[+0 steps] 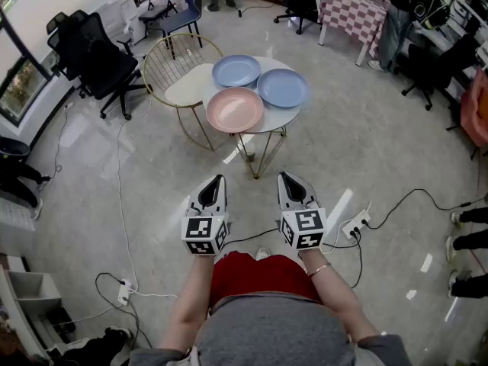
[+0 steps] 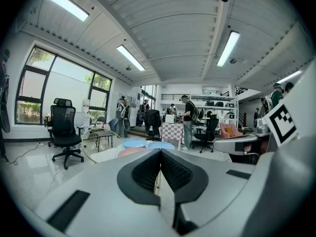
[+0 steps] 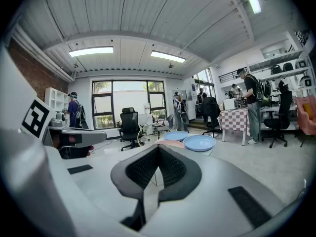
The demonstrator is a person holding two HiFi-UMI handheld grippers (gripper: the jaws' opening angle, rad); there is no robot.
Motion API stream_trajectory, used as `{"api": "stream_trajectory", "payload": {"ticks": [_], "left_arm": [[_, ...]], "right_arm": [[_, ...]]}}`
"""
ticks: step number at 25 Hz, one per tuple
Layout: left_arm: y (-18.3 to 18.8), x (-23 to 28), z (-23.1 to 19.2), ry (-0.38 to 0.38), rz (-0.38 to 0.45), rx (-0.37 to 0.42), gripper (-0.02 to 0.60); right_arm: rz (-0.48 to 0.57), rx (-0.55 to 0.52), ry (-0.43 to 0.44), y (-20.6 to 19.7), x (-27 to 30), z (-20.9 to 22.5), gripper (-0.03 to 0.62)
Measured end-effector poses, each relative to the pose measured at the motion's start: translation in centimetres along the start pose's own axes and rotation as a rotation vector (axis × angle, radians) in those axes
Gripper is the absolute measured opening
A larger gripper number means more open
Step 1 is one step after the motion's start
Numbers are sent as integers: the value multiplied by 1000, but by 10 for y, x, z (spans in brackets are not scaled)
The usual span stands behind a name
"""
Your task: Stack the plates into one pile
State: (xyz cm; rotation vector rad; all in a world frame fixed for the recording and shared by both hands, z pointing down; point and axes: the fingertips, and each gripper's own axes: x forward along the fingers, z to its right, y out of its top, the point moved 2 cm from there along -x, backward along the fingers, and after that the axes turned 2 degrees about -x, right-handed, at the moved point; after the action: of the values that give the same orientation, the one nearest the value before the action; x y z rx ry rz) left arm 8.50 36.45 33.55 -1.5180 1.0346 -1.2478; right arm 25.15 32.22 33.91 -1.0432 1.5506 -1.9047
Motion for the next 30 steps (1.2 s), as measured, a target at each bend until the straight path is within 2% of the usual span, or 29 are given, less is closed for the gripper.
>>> {"api": "stream_trajectory", "payload": {"ticks": [9,19,27,30], "left_arm": [[6,3,3,26,13,16,15],[3,27,-25,57,-12,26,15],[8,85,-72,57,-13,47,15],[11,119,-97,42,-25,28,15]], "right_arm": [[25,19,39,4,3,4,28],[21,33,41,4,31,10,29],[18,38,11,12,93,23,29],[12,43,-10,19,127,30,29]]}}
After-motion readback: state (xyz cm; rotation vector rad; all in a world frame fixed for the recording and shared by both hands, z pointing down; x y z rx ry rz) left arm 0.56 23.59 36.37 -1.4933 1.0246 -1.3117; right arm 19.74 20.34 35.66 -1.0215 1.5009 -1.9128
